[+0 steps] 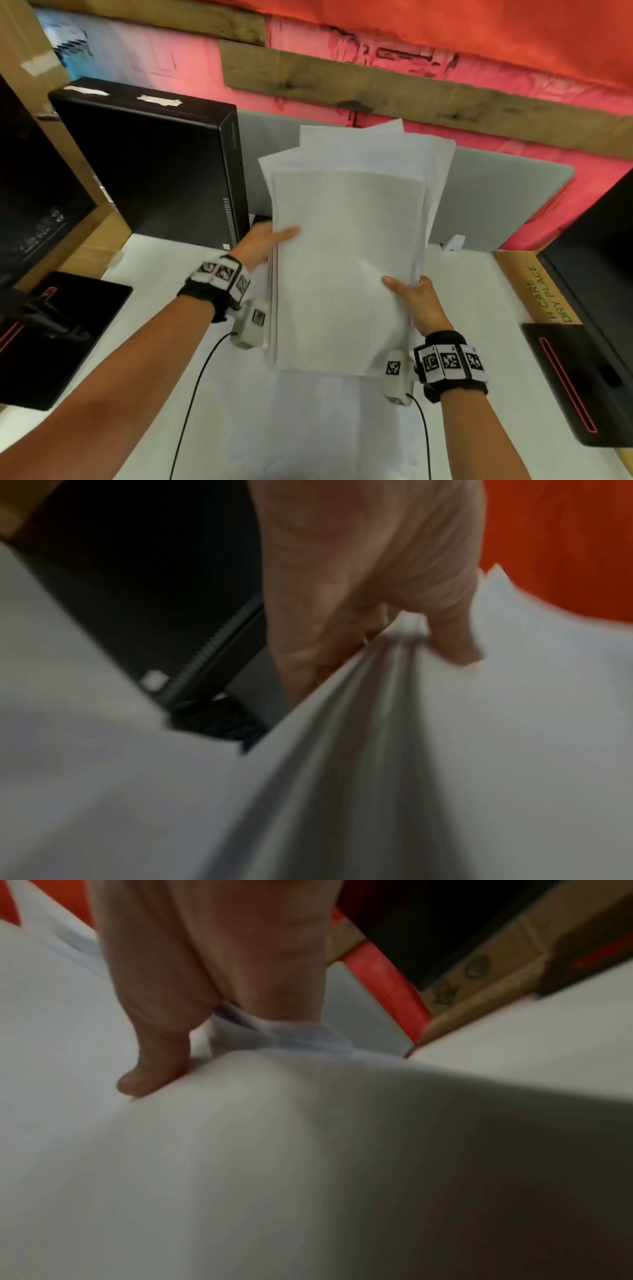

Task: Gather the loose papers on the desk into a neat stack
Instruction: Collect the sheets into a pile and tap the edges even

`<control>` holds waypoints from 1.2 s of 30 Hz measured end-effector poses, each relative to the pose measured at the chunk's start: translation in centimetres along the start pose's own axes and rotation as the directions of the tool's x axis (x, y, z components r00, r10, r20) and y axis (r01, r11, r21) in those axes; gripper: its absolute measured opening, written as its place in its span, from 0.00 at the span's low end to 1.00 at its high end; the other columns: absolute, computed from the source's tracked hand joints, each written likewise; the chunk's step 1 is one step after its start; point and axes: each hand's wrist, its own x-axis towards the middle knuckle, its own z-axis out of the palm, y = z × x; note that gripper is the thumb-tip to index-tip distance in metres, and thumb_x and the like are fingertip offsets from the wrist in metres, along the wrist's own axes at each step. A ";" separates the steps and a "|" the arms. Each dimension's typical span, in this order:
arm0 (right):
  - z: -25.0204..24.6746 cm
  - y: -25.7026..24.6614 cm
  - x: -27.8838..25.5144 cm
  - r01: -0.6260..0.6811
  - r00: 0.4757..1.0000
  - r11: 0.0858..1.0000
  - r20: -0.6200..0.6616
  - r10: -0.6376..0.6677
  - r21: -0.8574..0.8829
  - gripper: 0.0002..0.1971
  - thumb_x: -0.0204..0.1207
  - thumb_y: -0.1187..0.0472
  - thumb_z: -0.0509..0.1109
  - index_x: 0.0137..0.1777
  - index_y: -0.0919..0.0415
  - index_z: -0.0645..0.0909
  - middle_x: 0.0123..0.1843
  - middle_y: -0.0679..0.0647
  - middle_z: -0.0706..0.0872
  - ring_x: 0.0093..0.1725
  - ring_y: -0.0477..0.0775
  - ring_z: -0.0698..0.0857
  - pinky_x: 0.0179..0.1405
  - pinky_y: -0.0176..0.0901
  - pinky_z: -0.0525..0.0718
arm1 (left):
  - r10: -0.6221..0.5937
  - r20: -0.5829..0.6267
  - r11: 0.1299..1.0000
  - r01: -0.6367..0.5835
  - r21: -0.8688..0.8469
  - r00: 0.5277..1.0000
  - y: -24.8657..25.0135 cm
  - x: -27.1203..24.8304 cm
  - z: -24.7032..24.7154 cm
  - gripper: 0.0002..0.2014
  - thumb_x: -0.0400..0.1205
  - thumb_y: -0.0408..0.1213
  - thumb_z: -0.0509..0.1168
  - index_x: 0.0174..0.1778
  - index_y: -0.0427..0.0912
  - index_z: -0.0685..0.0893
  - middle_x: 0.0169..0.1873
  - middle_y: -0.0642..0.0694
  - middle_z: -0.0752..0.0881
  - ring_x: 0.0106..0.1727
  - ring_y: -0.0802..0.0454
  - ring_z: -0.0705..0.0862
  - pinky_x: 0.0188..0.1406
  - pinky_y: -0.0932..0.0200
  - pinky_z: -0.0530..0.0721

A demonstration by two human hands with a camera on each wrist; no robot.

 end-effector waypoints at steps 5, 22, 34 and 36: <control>0.9 6.1 -0.4 -0.197 0.977 0.978 0.068 0.202 -0.074 0.20 0.76 0.59 0.70 0.64 0.71 0.78 0.57 0.61 0.86 0.51 0.58 0.85 0.43 0.36 0.83 | -0.392 0.063 0.906 0.373 0.203 0.918 -11.5 -0.7 -0.6 0.38 0.59 0.55 0.80 0.64 0.43 0.80 0.60 0.48 0.85 0.64 0.47 0.81 0.71 0.42 0.74; 4.4 14.4 -2.7 -0.340 0.940 0.928 -0.076 0.332 -0.153 0.27 0.82 0.53 0.59 0.76 0.68 0.64 0.76 0.60 0.71 0.76 0.60 0.69 0.75 0.46 0.64 | -0.400 -0.066 0.910 0.405 0.088 0.914 -18.7 -3.4 -1.0 0.23 0.72 0.40 0.74 0.62 0.37 0.82 0.58 0.40 0.86 0.61 0.43 0.83 0.69 0.46 0.77; 0.5 4.1 -2.1 -0.034 0.991 0.987 -0.121 0.054 0.160 0.13 0.70 0.66 0.74 0.54 0.60 0.81 0.50 0.53 0.88 0.51 0.55 0.87 0.49 0.42 0.86 | 0.067 0.036 0.998 -0.067 0.012 0.997 -6.9 -3.9 1.2 0.13 0.74 0.28 0.70 0.50 0.50 0.84 0.42 0.57 0.91 0.48 0.61 0.89 0.50 0.64 0.86; 0.0 1.6 -1.6 0.058 0.986 0.981 -0.163 -0.027 0.185 0.18 0.69 0.65 0.75 0.58 0.68 0.80 0.49 0.55 0.88 0.51 0.57 0.87 0.49 0.41 0.86 | 0.135 0.014 0.991 -0.135 -0.007 0.991 -4.7 -3.7 1.3 0.14 0.73 0.26 0.70 0.48 0.49 0.84 0.37 0.61 0.91 0.44 0.64 0.89 0.44 0.69 0.86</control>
